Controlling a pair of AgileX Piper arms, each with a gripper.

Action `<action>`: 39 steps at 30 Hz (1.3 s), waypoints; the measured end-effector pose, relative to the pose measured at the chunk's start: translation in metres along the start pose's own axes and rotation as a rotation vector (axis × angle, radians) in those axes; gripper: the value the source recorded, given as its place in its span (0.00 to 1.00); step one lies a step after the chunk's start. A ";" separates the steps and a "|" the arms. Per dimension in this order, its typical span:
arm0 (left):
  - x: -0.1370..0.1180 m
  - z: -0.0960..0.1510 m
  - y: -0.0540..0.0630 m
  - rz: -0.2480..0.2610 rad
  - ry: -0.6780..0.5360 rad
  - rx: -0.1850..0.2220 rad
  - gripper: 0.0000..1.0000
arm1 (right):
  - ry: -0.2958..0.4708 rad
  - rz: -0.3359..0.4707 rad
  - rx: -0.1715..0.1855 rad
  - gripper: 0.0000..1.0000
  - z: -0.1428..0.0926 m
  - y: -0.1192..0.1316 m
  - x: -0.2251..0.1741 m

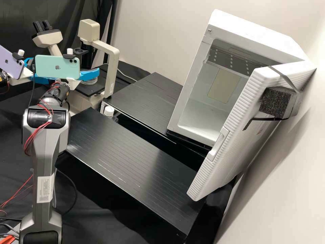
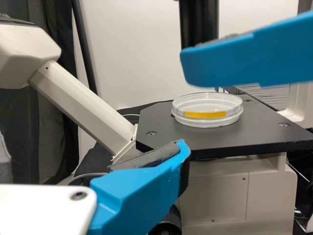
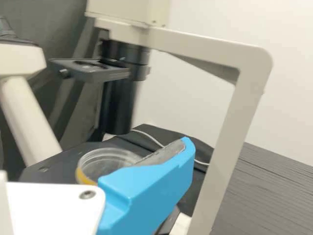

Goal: Move the petri dish to the bench.

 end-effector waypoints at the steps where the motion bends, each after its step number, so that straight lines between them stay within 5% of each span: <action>1: 0.000 0.000 0.000 0.000 0.000 0.000 1.00 | -0.002 0.004 0.001 1.00 0.001 0.000 0.003; 27: 0.000 0.000 0.000 0.000 0.000 0.000 1.00 | -0.028 -0.064 -0.013 1.00 0.019 -0.040 0.061; 39: 0.000 0.000 0.000 0.000 0.000 0.000 1.00 | -0.094 -0.067 0.155 1.00 0.044 -0.048 0.050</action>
